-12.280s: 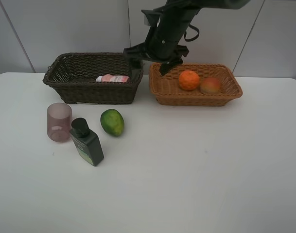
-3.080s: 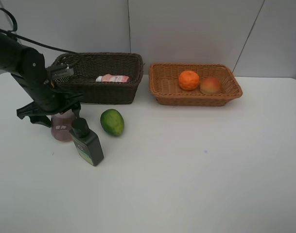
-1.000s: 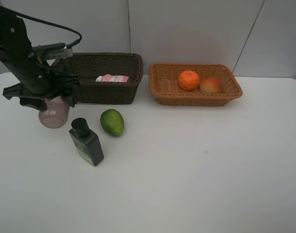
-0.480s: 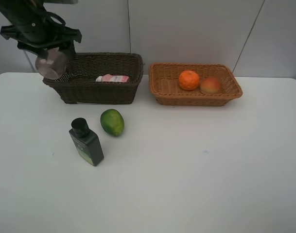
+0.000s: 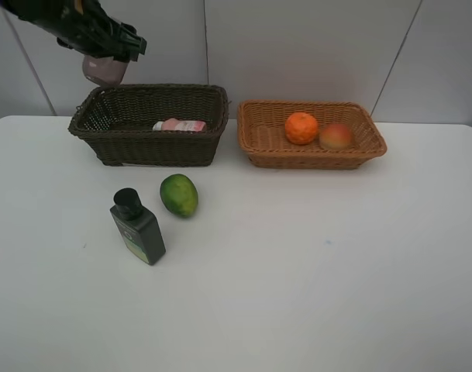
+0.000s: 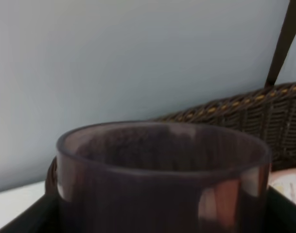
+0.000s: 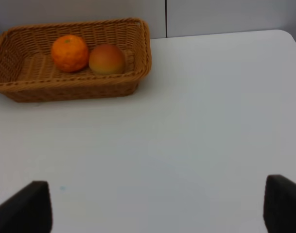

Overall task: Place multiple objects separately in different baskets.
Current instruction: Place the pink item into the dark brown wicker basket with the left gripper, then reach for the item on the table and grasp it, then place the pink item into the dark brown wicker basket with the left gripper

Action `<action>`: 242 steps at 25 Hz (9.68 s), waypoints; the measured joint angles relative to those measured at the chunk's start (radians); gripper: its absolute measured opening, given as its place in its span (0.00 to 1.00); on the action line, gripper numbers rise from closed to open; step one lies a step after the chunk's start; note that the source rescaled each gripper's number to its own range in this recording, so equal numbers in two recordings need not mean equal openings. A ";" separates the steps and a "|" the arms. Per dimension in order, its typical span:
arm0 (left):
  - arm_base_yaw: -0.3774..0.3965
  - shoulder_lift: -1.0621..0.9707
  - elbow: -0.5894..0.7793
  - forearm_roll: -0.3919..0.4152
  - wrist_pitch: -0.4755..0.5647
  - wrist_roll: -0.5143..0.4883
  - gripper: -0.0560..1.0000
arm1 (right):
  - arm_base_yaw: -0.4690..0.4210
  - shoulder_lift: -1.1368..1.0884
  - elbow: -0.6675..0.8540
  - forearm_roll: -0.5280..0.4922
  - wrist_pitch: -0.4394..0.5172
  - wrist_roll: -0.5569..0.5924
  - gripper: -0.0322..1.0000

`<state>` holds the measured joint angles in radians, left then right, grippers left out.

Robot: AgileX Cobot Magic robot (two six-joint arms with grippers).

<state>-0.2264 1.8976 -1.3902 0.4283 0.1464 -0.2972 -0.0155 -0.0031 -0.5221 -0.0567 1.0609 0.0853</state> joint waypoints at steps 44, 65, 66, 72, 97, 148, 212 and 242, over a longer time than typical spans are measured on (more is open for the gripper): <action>0.040 0.253 0.001 -0.084 -0.159 -0.002 0.99 | 0.000 0.000 0.000 0.000 0.000 0.000 0.89; -0.016 -0.099 0.000 -0.296 0.365 0.448 0.99 | 0.000 0.000 0.000 0.000 0.000 0.000 0.89; -0.020 -0.101 -0.001 -0.321 0.420 0.507 0.99 | 0.000 0.000 0.000 0.000 0.000 0.000 0.89; -0.028 -0.110 -0.057 -0.488 0.798 0.944 0.99 | 0.000 0.000 0.000 0.000 0.000 0.000 0.89; -0.272 -0.211 -0.017 -0.583 1.047 1.748 0.99 | 0.000 0.000 0.000 0.000 0.000 0.000 0.89; -0.289 -0.071 0.199 -0.476 0.833 1.982 0.99 | 0.000 0.000 0.000 0.000 0.000 0.000 0.89; -0.288 -0.011 0.205 -0.451 0.826 1.982 0.05 | 0.000 0.000 0.000 0.000 0.000 0.000 0.89; -0.288 -0.046 0.202 -0.448 0.832 1.857 0.05 | 0.000 0.000 0.000 0.000 0.000 0.000 0.89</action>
<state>-0.5143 1.8514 -1.1881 -0.0200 0.9787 1.5601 -0.0155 -0.0031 -0.5221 -0.0567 1.0609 0.0853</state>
